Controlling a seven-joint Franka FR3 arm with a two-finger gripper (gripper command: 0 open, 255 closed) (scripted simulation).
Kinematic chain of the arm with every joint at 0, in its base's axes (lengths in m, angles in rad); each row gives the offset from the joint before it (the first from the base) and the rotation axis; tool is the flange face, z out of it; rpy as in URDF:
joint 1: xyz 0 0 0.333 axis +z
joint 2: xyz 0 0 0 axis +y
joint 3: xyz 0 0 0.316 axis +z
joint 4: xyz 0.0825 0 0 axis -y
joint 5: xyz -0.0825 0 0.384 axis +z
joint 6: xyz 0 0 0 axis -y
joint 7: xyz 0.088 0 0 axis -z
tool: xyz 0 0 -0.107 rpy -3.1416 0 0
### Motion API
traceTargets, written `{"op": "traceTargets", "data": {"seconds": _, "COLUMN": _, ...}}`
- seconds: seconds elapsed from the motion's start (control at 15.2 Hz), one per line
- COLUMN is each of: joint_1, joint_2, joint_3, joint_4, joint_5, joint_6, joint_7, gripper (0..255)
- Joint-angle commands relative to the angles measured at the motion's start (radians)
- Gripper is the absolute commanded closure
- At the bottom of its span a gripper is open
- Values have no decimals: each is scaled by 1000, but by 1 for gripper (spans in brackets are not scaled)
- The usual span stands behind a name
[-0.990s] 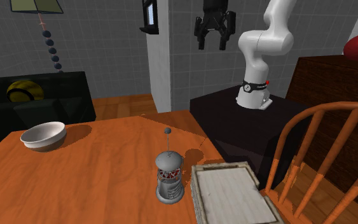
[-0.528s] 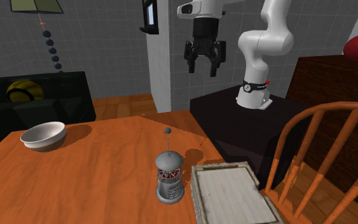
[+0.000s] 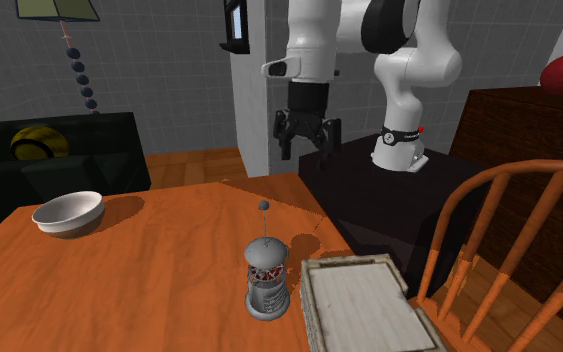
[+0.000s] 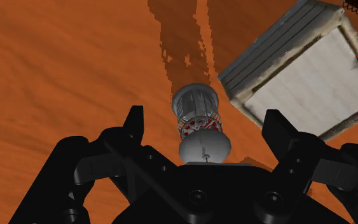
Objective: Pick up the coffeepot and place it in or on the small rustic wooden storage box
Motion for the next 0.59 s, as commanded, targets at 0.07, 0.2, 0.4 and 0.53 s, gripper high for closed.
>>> {"op": "traceTargets", "data": {"seconds": 0.07, "joint_1": 8, "joint_2": 114, "joint_3": 5, "joint_4": 68, "joint_5": -22, "joint_6": 46, "joint_7": -2, "gripper": 0}}
{"op": "traceTargets", "data": {"seconds": 0.2, "joint_1": 16, "joint_2": 192, "joint_3": 6, "joint_4": 117, "joint_5": -38, "joint_6": 75, "joint_7": -2, "gripper": 0}}
{"op": "traceTargets", "data": {"seconds": 0.4, "joint_1": 30, "joint_2": 310, "joint_3": 5, "joint_4": 199, "joint_5": -64, "joint_6": 110, "joint_7": 0, "gripper": 0}}
{"op": "traceTargets", "data": {"seconds": 0.53, "joint_1": 41, "joint_2": 388, "joint_3": 2, "joint_4": 260, "joint_5": -80, "joint_6": 127, "joint_7": 0, "gripper": 0}}
